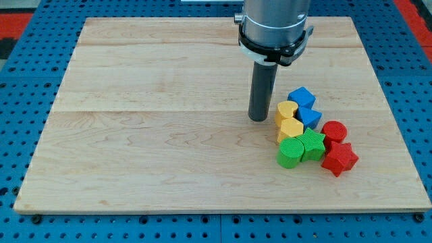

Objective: Place your arm vertical to the green circle

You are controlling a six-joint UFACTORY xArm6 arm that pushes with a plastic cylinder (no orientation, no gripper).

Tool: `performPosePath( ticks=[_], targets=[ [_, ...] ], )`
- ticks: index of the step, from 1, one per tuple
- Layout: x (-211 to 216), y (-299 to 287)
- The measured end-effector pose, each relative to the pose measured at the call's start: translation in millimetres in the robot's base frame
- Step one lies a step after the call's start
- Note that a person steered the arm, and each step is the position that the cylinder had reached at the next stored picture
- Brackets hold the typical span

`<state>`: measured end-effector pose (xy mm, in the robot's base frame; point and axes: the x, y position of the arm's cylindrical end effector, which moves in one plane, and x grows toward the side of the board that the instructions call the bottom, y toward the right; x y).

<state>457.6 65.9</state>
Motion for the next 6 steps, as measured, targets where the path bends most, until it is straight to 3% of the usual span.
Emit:
performPosePath(
  ticks=[3, 6],
  targets=[
    [-14.7, -39.9],
    [155.8, -30.7]
  ],
)
